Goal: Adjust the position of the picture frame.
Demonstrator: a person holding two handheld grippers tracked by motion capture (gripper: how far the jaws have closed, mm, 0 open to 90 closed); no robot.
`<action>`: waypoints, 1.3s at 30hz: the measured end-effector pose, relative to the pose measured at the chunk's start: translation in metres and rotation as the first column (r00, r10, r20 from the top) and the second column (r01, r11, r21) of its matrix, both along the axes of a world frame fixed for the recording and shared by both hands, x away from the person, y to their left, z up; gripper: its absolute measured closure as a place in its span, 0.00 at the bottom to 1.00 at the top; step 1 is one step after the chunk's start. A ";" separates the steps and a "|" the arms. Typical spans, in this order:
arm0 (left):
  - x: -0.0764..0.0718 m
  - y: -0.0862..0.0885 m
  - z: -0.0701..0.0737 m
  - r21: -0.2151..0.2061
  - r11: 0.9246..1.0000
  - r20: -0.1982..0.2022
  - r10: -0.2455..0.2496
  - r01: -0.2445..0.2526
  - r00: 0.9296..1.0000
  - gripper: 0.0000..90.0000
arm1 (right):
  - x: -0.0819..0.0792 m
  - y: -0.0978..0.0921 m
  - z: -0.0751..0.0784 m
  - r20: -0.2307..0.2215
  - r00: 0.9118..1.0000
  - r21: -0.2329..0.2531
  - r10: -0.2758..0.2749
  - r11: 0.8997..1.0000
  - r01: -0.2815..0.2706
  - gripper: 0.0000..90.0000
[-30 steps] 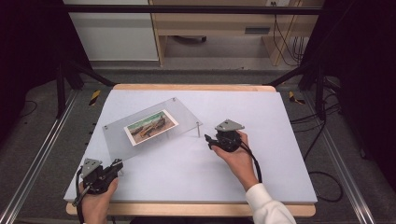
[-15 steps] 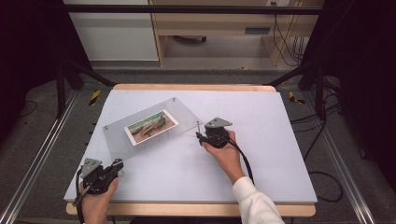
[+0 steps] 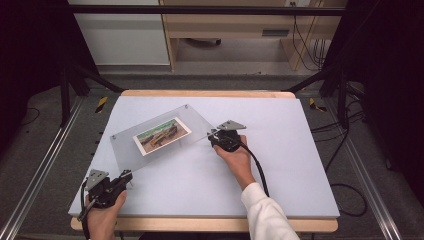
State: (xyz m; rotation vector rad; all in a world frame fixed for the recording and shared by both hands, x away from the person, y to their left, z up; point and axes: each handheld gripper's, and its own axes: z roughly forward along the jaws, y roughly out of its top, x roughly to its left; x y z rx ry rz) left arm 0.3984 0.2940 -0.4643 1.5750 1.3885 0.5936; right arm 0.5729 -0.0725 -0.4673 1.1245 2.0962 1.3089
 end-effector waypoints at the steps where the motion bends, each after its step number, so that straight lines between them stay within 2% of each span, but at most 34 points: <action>1: 0.000 0.000 0.000 -0.004 1.000 0.002 0.000 0.000 1.000 0.94 | 0.001 0.001 0.000 -0.003 1.000 0.013 -0.001 1.000 0.001 0.79; 9: 0.000 0.000 0.001 -0.006 1.000 0.004 -0.002 0.002 1.000 0.94 | 0.005 0.002 0.000 0.021 1.000 0.013 0.019 1.000 -0.020 0.86; 15: 0.000 0.000 0.001 -0.005 1.000 0.006 -0.002 0.002 1.000 0.94 | 0.006 0.002 -0.003 0.059 0.998 0.028 0.023 0.999 -0.024 0.88; 19: 0.000 0.000 0.001 -0.003 1.000 0.006 -0.001 0.001 1.000 0.94 | 0.005 0.003 -0.004 0.083 0.996 0.032 0.020 0.999 -0.023 0.93; 28: 0.000 -0.001 0.002 0.014 1.000 0.012 0.003 -0.003 1.000 0.93 | 0.006 0.001 -0.003 0.084 0.996 0.031 0.018 0.999 -0.021 0.94; 39: 0.003 -0.001 0.002 0.012 1.000 0.016 0.010 -0.011 1.000 0.85 | 0.006 0.001 -0.002 0.064 0.998 0.038 0.022 0.999 -0.025 0.95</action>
